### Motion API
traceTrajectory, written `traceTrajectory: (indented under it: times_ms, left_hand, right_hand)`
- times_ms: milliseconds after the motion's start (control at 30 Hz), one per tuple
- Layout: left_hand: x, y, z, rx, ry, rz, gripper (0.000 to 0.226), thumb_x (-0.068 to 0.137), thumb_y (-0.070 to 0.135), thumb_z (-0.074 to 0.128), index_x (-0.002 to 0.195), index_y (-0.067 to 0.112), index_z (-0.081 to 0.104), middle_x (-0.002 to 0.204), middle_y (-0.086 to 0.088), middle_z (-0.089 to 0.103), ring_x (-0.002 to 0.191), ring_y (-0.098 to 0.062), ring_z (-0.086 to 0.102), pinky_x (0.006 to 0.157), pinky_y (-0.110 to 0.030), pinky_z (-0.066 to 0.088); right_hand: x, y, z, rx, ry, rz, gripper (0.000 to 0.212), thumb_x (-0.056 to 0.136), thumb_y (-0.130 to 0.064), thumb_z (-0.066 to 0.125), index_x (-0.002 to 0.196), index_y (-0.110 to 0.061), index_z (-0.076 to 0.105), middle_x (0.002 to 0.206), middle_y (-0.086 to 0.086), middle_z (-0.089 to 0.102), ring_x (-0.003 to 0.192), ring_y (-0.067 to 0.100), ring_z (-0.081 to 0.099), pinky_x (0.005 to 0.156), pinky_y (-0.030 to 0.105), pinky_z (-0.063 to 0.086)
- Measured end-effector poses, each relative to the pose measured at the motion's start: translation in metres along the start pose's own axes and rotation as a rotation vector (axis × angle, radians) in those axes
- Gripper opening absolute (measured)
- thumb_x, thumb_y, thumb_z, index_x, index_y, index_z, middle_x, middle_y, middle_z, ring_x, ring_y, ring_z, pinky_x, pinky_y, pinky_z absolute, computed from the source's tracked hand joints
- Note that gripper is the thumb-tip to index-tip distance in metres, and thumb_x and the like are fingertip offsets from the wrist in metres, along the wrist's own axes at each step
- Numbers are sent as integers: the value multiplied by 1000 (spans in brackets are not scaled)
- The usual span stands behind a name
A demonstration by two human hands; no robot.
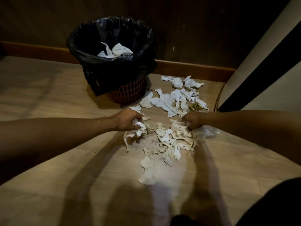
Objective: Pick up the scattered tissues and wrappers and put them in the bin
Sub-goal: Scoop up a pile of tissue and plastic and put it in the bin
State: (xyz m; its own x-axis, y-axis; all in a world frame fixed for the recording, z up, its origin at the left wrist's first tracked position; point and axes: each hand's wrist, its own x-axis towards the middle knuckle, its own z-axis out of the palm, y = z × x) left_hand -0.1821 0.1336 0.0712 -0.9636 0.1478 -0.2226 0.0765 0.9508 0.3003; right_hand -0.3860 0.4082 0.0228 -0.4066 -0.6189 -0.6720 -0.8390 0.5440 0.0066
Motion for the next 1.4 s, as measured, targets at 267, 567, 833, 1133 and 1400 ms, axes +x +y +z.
traceTrajectory:
  times_ms: [267, 567, 833, 1133, 1400]
  left_hand:
    - [3, 30, -46, -7, 30, -70, 31, 86, 40, 71, 106, 17, 71, 109, -7, 71, 101, -25, 66, 85, -40, 53]
    - [-3, 51, -152, -32, 294, -106, 31, 84, 39, 73, 102, 14, 72, 98, -6, 72, 93, -22, 67, 73, -29, 46]
    - [-18, 37, -231, -83, 641, -188, 27, 85, 35, 68, 98, 12, 68, 88, -10, 68, 70, -20, 59, 61, -31, 43]
    - [-16, 2, -295, -114, 1015, -375, 35, 87, 26, 71, 118, 12, 67, 125, -9, 67, 111, -26, 64, 93, -36, 52]
    - [-9, -23, -262, -152, 830, -422, 29, 87, 14, 69, 115, 18, 73, 128, -9, 67, 104, -26, 67, 88, -33, 55]
  right_hand:
    - [-44, -7, -59, -12, 113, 24, 51, 82, -33, 75, 123, -6, 61, 122, 15, 63, 110, 31, 60, 87, 31, 46]
    - [-95, -20, -154, 168, 513, 142, 41, 78, -33, 78, 113, -18, 64, 112, 4, 62, 101, 24, 63, 78, 32, 53]
    - [-123, -45, -213, 367, 837, 134, 65, 86, -16, 70, 146, -24, 44, 133, 7, 59, 105, 24, 65, 84, 34, 57]
    - [-114, -72, -227, 394, 854, 135, 61, 86, -13, 71, 142, -13, 47, 133, 12, 60, 114, 27, 63, 89, 36, 57]
    - [-118, -74, -246, 630, 1045, 210, 59, 87, -18, 70, 141, -14, 49, 126, 16, 61, 100, 29, 64, 77, 33, 55]
